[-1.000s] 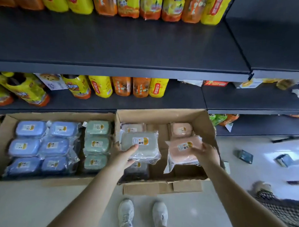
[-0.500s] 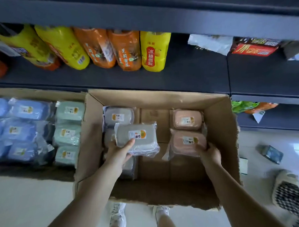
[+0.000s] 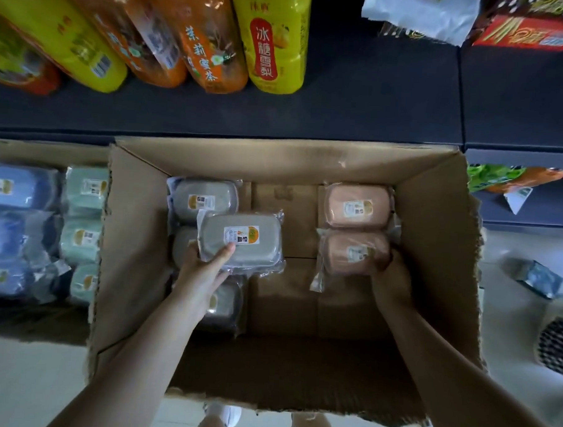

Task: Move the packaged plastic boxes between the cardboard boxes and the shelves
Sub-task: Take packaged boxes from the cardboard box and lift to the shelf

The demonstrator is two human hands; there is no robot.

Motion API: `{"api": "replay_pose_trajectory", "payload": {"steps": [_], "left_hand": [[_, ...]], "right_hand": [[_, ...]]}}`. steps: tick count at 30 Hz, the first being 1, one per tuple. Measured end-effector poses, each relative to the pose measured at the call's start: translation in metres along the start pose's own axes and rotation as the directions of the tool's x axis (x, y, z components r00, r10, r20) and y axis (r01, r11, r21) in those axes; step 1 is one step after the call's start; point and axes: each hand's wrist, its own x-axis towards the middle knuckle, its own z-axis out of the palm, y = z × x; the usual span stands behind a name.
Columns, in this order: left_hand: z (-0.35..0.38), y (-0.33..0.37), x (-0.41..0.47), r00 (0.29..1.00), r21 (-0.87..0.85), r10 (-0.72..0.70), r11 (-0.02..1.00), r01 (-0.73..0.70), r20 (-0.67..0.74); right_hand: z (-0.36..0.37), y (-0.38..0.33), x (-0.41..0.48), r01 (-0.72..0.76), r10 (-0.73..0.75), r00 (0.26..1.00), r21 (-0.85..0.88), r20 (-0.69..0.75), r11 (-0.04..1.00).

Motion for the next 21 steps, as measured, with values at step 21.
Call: {"api": "replay_pose_trajectory", "payload": {"steps": [21], "left_hand": [[-0.025, 0.046, 0.023, 0.999, -0.131, 0.045, 0.99, -0.042, 0.024]], "right_hand": [[0.06, -0.186, -0.106, 0.116, -0.203, 0.911, 0.249, 0.36, 0.961]]}}
